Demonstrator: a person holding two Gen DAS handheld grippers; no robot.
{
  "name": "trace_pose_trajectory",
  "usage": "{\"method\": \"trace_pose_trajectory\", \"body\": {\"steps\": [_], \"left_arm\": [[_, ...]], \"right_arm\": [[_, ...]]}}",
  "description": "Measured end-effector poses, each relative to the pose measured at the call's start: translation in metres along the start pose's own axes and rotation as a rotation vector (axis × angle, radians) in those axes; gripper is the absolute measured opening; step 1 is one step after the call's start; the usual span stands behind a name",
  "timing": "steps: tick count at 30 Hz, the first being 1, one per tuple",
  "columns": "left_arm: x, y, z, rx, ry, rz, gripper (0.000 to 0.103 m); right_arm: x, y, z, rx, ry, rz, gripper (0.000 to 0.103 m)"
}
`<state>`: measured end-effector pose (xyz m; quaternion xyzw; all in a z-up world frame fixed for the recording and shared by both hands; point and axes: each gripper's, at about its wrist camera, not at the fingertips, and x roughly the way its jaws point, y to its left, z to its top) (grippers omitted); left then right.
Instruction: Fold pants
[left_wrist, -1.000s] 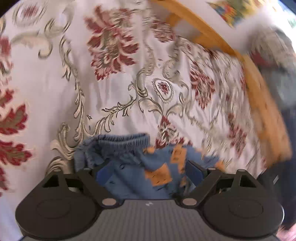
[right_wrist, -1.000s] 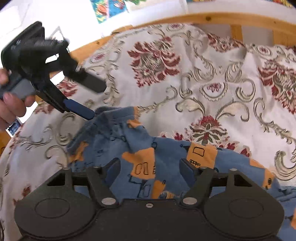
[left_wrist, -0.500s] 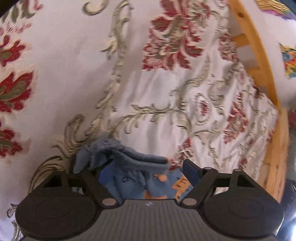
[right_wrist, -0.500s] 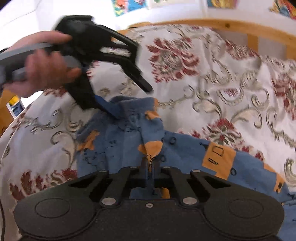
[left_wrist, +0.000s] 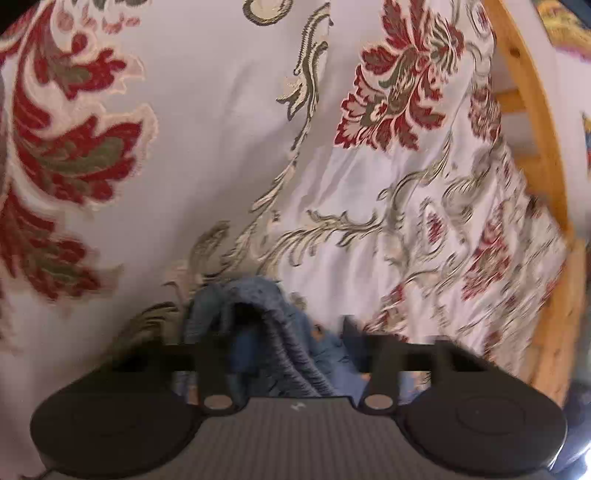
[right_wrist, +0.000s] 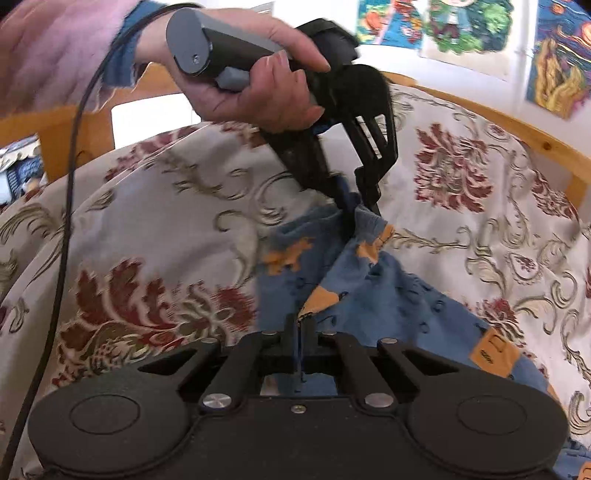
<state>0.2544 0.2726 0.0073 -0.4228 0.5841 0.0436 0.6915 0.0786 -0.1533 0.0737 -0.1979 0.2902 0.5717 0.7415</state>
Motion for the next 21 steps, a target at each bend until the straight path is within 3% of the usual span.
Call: {"method": "trace_pose_trajectory", "body": {"steps": [2, 7, 9, 11, 13, 16, 17, 18, 21], "left_arm": [[-0.004, -0.004, -0.004, 0.094, -0.002, 0.045, 0.010], [-0.027, -0.015, -0.027, 0.415, -0.078, 0.169, 0.008], [-0.028, -0.017, -0.035, 0.536, -0.091, 0.207, 0.009], [-0.023, -0.014, -0.039, 0.604, -0.088, 0.199, 0.010], [-0.025, -0.008, -0.039, 0.582, -0.103, 0.169, 0.012], [-0.046, 0.005, -0.047, 0.517, -0.127, 0.086, 0.045], [-0.053, 0.007, -0.052, 0.511, -0.146, 0.080, 0.059], [-0.060, 0.009, -0.058, 0.510, -0.165, 0.085, 0.067], [-0.069, 0.015, -0.070, 0.507, -0.164, 0.099, 0.070]], "right_arm": [[0.000, 0.007, -0.001, -0.008, -0.003, 0.010, 0.000], [0.008, 0.019, -0.002, -0.037, 0.012, 0.026, 0.000], [0.017, 0.022, -0.005, -0.042, 0.039, 0.032, 0.006], [0.017, 0.023, -0.007, -0.041, 0.037, 0.031, 0.018], [0.010, 0.022, -0.008, -0.033, 0.020, 0.030, 0.023], [-0.003, 0.012, -0.005, 0.008, -0.018, 0.048, 0.037], [-0.005, 0.009, -0.004, 0.027, -0.032, 0.048, 0.037], [-0.006, 0.005, -0.001, 0.047, -0.042, 0.050, 0.037], [0.004, -0.005, 0.009, 0.113, -0.053, 0.024, 0.037]]}}
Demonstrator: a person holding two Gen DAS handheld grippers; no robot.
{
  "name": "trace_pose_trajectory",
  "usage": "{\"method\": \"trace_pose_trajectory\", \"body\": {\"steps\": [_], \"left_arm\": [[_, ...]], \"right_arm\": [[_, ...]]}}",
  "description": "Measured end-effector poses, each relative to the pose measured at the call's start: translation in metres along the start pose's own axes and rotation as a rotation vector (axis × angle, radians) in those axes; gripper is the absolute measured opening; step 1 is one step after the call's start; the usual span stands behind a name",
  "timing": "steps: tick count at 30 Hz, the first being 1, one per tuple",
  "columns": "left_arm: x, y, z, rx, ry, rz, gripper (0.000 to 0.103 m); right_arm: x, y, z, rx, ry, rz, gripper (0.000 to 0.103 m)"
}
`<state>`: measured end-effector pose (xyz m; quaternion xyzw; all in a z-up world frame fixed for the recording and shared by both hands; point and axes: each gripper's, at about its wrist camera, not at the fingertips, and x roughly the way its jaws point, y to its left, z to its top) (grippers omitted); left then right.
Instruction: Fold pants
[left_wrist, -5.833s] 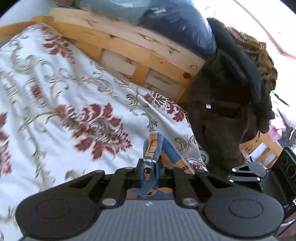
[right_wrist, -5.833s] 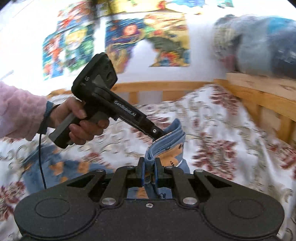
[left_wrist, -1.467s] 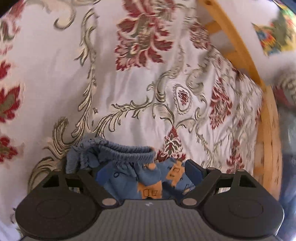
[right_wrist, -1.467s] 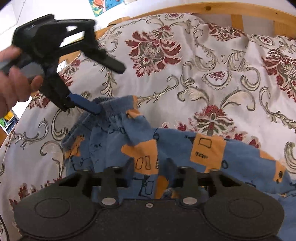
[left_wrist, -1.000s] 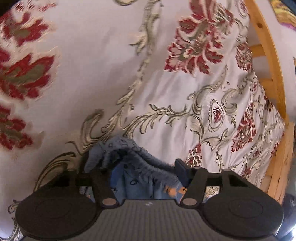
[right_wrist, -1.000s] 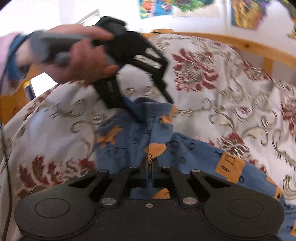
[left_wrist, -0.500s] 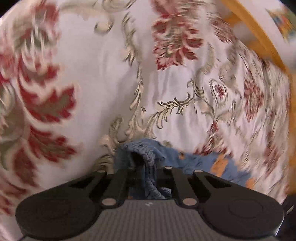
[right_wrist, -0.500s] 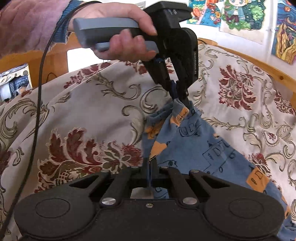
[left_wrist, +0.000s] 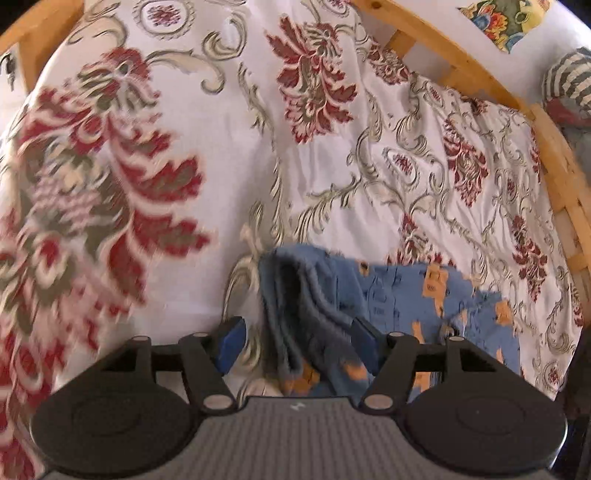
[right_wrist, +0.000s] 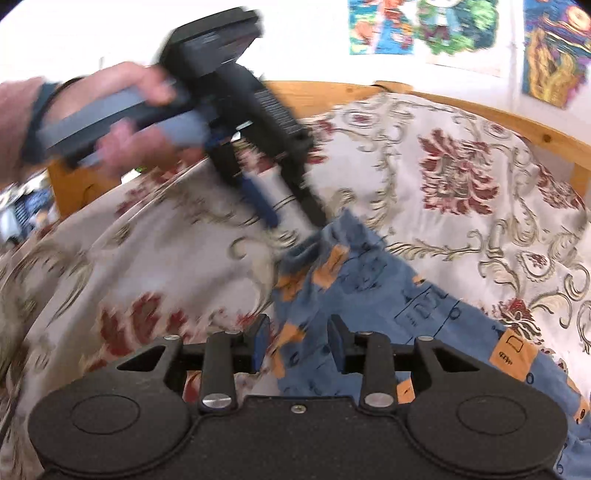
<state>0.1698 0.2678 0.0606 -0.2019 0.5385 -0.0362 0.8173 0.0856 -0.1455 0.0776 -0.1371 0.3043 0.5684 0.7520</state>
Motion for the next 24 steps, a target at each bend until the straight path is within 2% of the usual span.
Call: {"method": "trace_pose_trajectory", "body": {"steps": [3, 4, 5, 7, 8, 9, 11, 12, 14, 17, 19, 21, 22, 23, 24], "left_arm": [[0.007, 0.006, -0.003, -0.039, 0.039, -0.029, 0.075], [0.010, 0.007, -0.002, -0.051, 0.044, -0.025, 0.075], [0.013, 0.007, -0.002, -0.059, 0.047, -0.019, 0.075], [0.017, 0.008, -0.002, -0.075, 0.040, -0.020, 0.071], [0.019, 0.008, -0.003, -0.073, 0.038, -0.005, 0.057], [0.020, 0.008, -0.005, -0.062, 0.041, 0.010, 0.032], [0.028, 0.014, -0.010, -0.060, 0.069, 0.012, 0.020], [0.030, 0.018, -0.013, -0.071, 0.080, -0.010, 0.018], [0.031, 0.022, -0.018, -0.077, 0.077, -0.033, 0.018], [0.034, 0.015, -0.018, -0.052, 0.073, -0.020, 0.021], [0.033, 0.011, -0.016, -0.047, 0.072, -0.044, 0.033], [0.030, 0.010, -0.015, -0.047, 0.072, -0.087, 0.054], [0.029, 0.008, -0.016, -0.037, 0.075, -0.103, 0.058], [0.029, 0.005, -0.016, -0.021, 0.078, -0.093, 0.059], [0.031, 0.001, -0.017, -0.003, 0.086, -0.056, 0.050]], "right_arm": [[0.022, -0.008, 0.010, 0.089, 0.017, -0.007, 0.032], [0.031, -0.008, 0.012, 0.098, 0.032, -0.009, 0.019], [0.038, -0.006, 0.013, 0.095, 0.045, -0.011, 0.011], [0.043, 0.000, 0.014, 0.078, 0.051, -0.017, 0.010], [0.042, 0.003, 0.014, 0.072, 0.050, -0.020, 0.010], [0.041, 0.006, 0.013, 0.064, 0.048, -0.031, 0.009], [0.039, 0.007, 0.011, 0.053, 0.053, -0.051, 0.007], [0.039, 0.006, 0.010, 0.060, 0.056, -0.057, 0.007], [0.038, 0.004, 0.009, 0.079, 0.055, -0.062, 0.007], [0.038, 0.006, 0.011, 0.075, 0.050, -0.066, 0.007], [0.036, 0.007, 0.012, 0.070, 0.045, -0.070, 0.007], [0.036, 0.007, 0.012, 0.068, 0.043, -0.073, 0.007], [0.036, 0.006, 0.013, 0.070, 0.044, -0.072, 0.007], [0.037, 0.006, 0.013, 0.071, 0.044, -0.073, 0.007], [0.037, 0.005, 0.013, 0.071, 0.045, -0.074, 0.007]]}}
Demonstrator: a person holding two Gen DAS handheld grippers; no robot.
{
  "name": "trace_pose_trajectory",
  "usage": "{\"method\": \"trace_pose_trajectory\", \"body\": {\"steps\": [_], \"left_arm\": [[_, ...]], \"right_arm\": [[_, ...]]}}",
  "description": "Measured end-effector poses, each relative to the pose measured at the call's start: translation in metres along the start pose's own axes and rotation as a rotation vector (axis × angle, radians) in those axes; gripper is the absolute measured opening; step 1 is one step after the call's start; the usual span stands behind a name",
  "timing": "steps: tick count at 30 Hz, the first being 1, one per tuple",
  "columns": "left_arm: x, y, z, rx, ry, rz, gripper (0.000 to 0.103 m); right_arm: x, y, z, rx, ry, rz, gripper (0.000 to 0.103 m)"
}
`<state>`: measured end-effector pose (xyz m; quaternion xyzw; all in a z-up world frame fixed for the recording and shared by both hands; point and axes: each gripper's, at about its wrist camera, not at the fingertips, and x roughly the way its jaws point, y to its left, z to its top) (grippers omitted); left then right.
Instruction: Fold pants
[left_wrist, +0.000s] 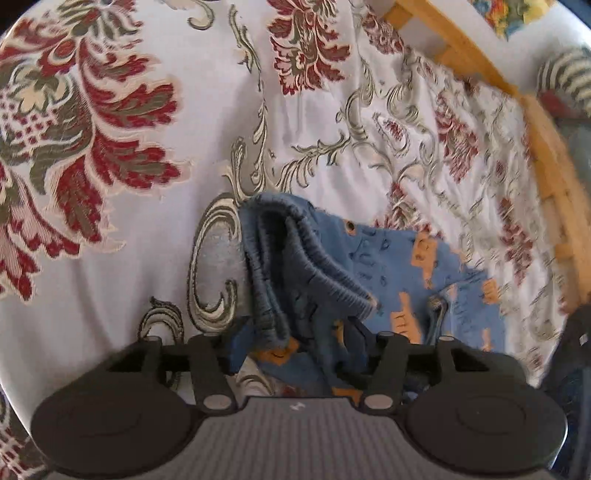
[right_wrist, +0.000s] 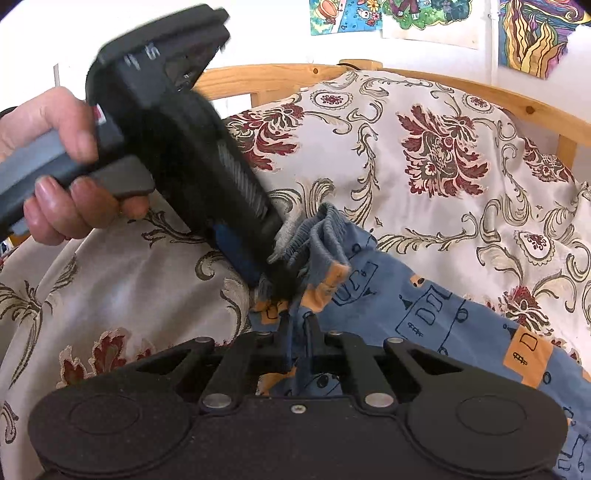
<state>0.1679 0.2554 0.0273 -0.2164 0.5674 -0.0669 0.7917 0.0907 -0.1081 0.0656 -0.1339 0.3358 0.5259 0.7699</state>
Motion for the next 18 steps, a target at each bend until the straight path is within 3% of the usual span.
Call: {"method": "trace_pose_trajectory", "body": {"steps": [1, 2, 6, 12, 18], "left_arm": [[0.004, -0.004, 0.000, 0.017, 0.014, 0.057, 0.041], [0.008, -0.005, 0.000, 0.022, 0.025, 0.105, 0.022], [0.007, 0.006, -0.002, -0.034, 0.010, 0.083, 0.009], [-0.021, 0.016, -0.013, -0.031, -0.038, 0.059, 0.008], [-0.025, 0.026, -0.019, -0.027, -0.054, 0.001, 0.012]], "right_arm": [[0.000, 0.000, 0.000, 0.000, -0.001, -0.001, 0.006], [0.000, 0.000, 0.000, 0.000, -0.001, -0.001, 0.003], [-0.001, 0.002, 0.001, 0.001, -0.011, 0.006, 0.001], [0.011, 0.025, 0.005, -0.055, 0.000, 0.086, 0.001], [0.015, 0.031, 0.002, -0.071, 0.021, 0.136, 0.019]]}}
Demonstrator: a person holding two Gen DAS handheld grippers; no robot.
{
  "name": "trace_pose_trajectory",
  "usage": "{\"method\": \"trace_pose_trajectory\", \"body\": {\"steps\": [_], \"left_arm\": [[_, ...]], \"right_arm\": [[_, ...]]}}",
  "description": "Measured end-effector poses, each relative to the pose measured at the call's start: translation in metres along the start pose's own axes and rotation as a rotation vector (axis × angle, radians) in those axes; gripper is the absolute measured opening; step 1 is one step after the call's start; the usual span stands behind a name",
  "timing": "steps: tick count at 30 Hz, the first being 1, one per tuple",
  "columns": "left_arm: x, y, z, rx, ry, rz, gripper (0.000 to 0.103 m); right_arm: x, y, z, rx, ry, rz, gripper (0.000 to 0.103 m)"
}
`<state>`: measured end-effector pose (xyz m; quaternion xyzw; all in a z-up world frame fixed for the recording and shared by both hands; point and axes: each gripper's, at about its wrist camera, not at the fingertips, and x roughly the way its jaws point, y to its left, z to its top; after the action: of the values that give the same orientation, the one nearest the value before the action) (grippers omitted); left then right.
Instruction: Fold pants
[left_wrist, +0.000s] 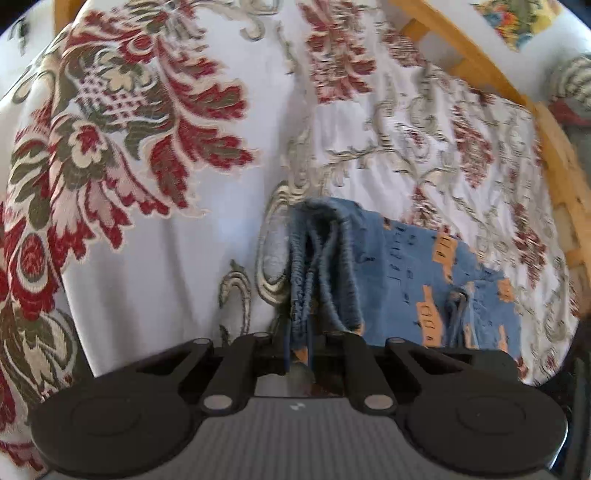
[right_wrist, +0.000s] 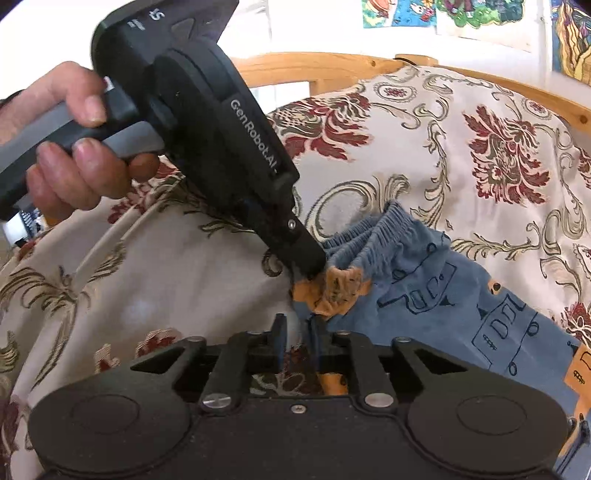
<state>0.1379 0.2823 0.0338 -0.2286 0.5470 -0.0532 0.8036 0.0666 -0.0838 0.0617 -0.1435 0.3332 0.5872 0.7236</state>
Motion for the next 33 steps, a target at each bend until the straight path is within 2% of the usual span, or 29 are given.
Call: {"method": "trace_pose_trajectory", "body": {"steps": [2, 4, 6, 8, 9, 12, 13, 16, 17, 18, 20, 24, 27, 29, 33], "left_arm": [[-0.006, 0.006, 0.000, -0.019, -0.001, -0.015, 0.014], [-0.012, 0.009, 0.002, -0.049, 0.000, -0.042, 0.025], [-0.018, 0.005, 0.004, -0.046, -0.018, -0.060, 0.055], [-0.022, -0.003, 0.006, -0.030, -0.026, -0.051, 0.070], [-0.022, -0.009, 0.006, -0.015, -0.027, -0.037, 0.075], [-0.013, -0.025, 0.008, 0.022, -0.020, 0.023, 0.080], [-0.008, -0.028, 0.008, 0.033, -0.019, 0.048, 0.080], [-0.002, -0.034, 0.007, 0.045, -0.032, 0.087, 0.077], [0.001, -0.035, 0.007, 0.043, -0.036, 0.113, 0.068], [0.004, -0.036, 0.008, 0.041, -0.034, 0.145, 0.046], [0.010, -0.034, 0.007, 0.018, -0.020, 0.180, 0.017], [0.011, -0.019, 0.005, -0.053, -0.043, 0.157, 0.014], [0.011, -0.018, 0.000, -0.044, -0.061, 0.155, 0.013], [0.010, -0.018, -0.002, -0.036, -0.070, 0.153, 0.014], [0.008, -0.020, -0.004, -0.031, -0.075, 0.157, 0.020]], "right_arm": [[-0.008, 0.001, -0.001, -0.018, -0.004, 0.005, 0.020], [-0.022, -0.001, -0.003, -0.041, -0.013, 0.003, 0.023], [-0.036, -0.007, -0.003, -0.067, -0.022, -0.020, 0.029], [-0.046, -0.018, -0.002, -0.096, -0.011, -0.055, 0.039], [-0.048, -0.027, 0.000, -0.110, -0.007, -0.076, 0.039], [-0.042, -0.064, 0.012, -0.106, 0.014, -0.099, 0.038], [-0.037, -0.077, 0.015, -0.093, 0.022, -0.095, 0.038], [-0.012, -0.114, 0.031, -0.014, 0.062, -0.038, 0.027], [-0.002, -0.122, 0.036, 0.011, 0.077, -0.017, 0.025], [0.006, -0.126, 0.039, 0.020, 0.088, -0.009, 0.024], [0.027, -0.128, 0.047, 0.010, 0.104, -0.020, 0.023], [0.051, -0.129, 0.054, 0.034, 0.125, -0.036, 0.023], [0.041, -0.130, 0.056, 0.036, 0.106, -0.010, 0.028], [0.031, -0.133, 0.061, 0.044, 0.104, 0.019, 0.037], [0.017, -0.141, 0.075, 0.088, 0.101, 0.076, 0.046]]}}
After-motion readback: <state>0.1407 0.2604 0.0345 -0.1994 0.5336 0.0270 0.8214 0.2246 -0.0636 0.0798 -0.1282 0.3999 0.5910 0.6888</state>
